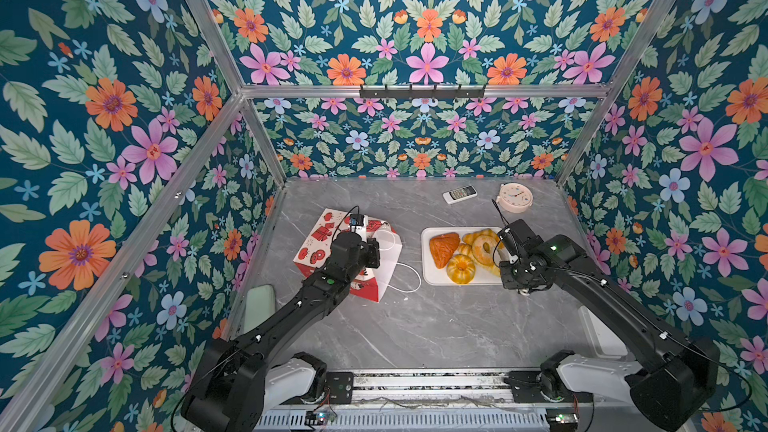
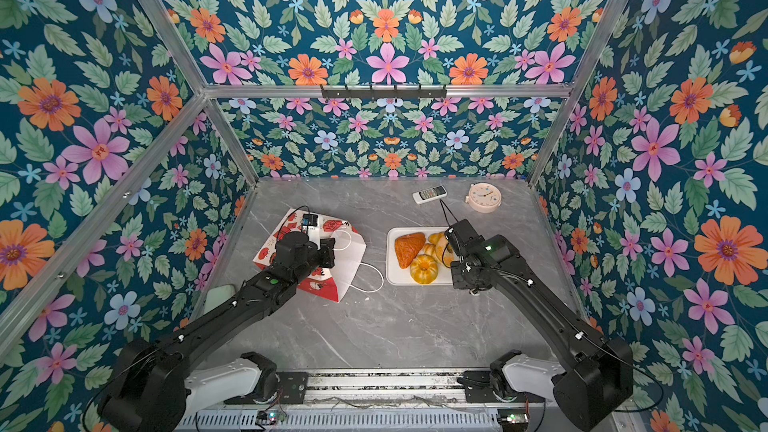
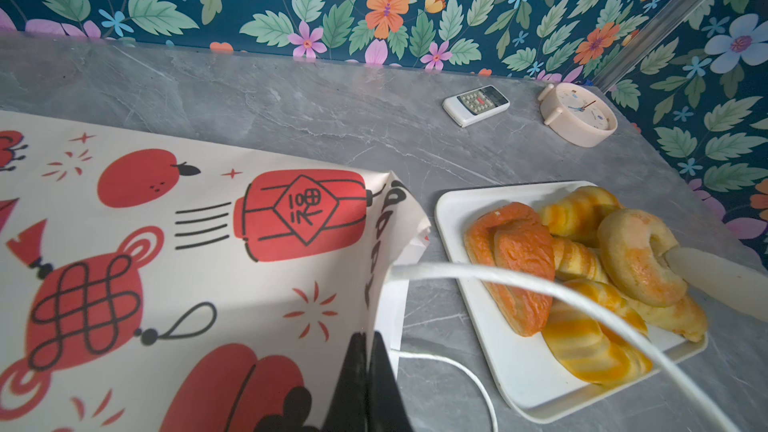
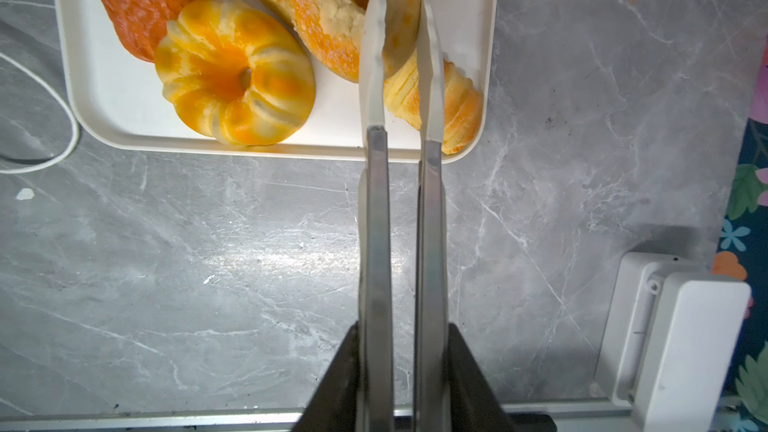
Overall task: Take the fake bread out of the paper bag
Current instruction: 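Lower the ring bread onto the tray beside the other ring bread, then move the open right tongs from the tray into the bag opening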
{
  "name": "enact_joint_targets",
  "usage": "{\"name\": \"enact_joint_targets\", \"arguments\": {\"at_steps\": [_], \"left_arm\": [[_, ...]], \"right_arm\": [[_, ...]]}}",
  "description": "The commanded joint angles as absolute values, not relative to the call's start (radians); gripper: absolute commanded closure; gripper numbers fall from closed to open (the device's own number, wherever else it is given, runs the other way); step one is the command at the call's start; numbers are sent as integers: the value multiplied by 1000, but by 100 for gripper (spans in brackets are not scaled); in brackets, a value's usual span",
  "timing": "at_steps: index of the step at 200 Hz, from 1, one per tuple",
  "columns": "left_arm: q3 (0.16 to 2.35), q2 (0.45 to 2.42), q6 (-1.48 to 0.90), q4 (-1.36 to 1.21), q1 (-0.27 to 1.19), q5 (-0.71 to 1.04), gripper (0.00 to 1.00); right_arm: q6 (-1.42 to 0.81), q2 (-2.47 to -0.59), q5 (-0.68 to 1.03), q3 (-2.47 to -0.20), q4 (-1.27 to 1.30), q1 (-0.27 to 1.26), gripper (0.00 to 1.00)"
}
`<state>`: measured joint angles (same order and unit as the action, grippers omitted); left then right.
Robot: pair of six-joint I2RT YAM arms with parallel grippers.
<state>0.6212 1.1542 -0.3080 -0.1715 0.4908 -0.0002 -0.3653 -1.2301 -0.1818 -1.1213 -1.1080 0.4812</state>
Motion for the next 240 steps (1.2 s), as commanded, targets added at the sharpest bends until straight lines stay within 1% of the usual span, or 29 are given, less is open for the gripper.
{"name": "enact_joint_targets", "arguments": {"at_steps": [1,34,53,83,103,122,134,150,169,187,201,216,240], "left_arm": [[613,1146,-316,-210,490,3,100],[589,1149,-322,-239,490,8,100],[588,1153,-321,-241,488,12,100],[592,1155,-320,-245,489,20,100],[602,1154,-318,-242,486,26,100],[617,1152,-309,-233,486,29,100],[628,1151,-297,-229,486,38,100],[640,1154,-269,-226,486,47,100],[661,1164,-221,-211,486,52,100],[670,1169,-171,-209,486,49,100],[676,1179,-147,-215,475,54,100],[674,1191,-140,-242,462,68,100],[659,1194,-132,-302,454,130,100]], "right_arm": [[-382,-1236,-227,-1135,-1157,482,69],[-395,-1244,-239,-1137,-1164,483,68],[-409,-1223,-235,-1132,-1153,482,64],[-414,-1170,-195,-1118,-1105,483,55],[-425,-1145,-172,-1121,-1089,482,55],[-411,-1080,-162,-1110,-1035,483,55],[-394,-1032,-121,-1099,-990,483,56],[-379,-987,-23,-1083,-919,492,56],[-382,-984,41,-1047,-808,580,56],[-395,-1023,58,-1021,-686,707,56],[-417,-1064,104,-998,-572,776,56],[-460,-1107,182,-962,-439,806,56],[-497,-1179,242,-923,-283,823,58]]}}
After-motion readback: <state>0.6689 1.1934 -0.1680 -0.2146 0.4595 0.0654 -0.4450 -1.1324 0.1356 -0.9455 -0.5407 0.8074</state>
